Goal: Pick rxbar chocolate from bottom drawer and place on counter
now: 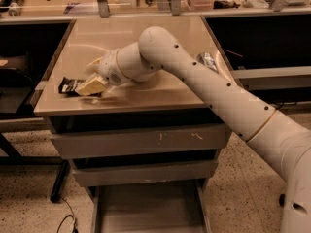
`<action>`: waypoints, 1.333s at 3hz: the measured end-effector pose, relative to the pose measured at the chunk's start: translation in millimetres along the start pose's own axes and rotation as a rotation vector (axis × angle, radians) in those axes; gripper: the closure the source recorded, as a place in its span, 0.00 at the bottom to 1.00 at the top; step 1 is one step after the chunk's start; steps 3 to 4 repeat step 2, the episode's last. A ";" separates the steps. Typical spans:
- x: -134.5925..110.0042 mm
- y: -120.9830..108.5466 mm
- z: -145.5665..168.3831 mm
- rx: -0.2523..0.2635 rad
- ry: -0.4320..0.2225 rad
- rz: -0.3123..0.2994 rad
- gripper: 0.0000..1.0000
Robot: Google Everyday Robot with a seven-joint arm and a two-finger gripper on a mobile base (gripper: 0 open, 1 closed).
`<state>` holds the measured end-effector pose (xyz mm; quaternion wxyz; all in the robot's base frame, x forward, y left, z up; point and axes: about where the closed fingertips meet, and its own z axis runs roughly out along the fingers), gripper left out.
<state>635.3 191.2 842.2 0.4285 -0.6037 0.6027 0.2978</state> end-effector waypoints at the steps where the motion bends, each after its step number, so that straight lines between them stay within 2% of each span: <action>1: 0.0 0.0 0.1 0.000 0.000 0.000 0.00; 4: 0.0 0.0 0.1 0.000 0.000 0.000 0.00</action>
Offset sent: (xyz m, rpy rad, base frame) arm 0.0000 0.0000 0.0000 0.0000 0.0000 0.0000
